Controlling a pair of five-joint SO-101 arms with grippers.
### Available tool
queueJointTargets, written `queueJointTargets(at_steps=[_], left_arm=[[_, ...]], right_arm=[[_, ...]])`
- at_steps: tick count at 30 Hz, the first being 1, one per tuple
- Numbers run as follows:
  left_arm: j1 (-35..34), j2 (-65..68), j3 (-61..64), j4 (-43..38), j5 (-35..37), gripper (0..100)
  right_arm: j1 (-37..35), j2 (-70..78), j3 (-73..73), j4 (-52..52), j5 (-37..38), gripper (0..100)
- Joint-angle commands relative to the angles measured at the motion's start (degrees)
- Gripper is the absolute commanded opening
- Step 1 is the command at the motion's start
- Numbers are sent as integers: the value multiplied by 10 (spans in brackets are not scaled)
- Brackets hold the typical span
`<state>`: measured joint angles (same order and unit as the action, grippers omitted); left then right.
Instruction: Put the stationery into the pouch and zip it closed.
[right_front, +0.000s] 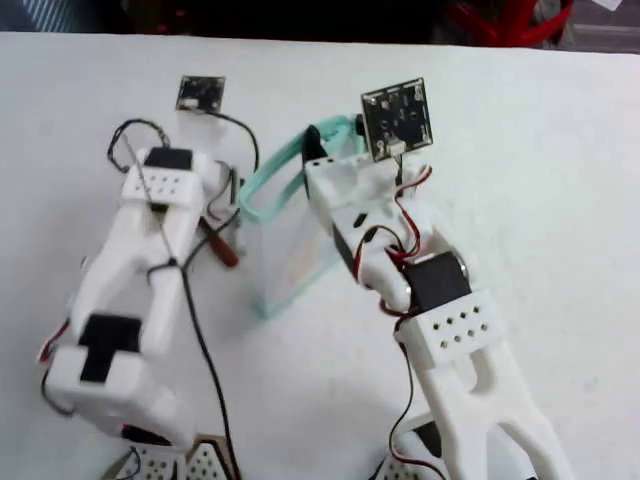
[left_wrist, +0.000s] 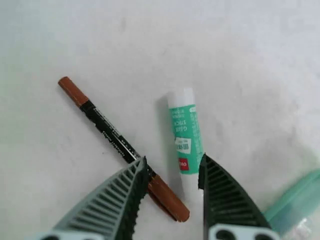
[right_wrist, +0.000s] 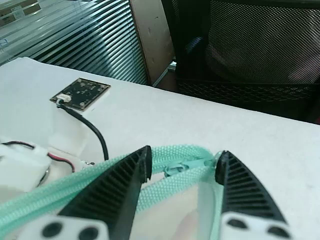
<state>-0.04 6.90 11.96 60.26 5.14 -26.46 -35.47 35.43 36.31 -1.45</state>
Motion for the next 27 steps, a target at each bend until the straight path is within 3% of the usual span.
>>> queueJointTargets(at_steps=[1,13,27], left_arm=[[7,87,-85,-9,21,180],[17,236,-194,-10,21,180],[23,248,-201,4,21,177]], right_arm=[[7,11,33,3,1,205],[7,11,34,4,1,205],[7,13,34,5,1,205]])
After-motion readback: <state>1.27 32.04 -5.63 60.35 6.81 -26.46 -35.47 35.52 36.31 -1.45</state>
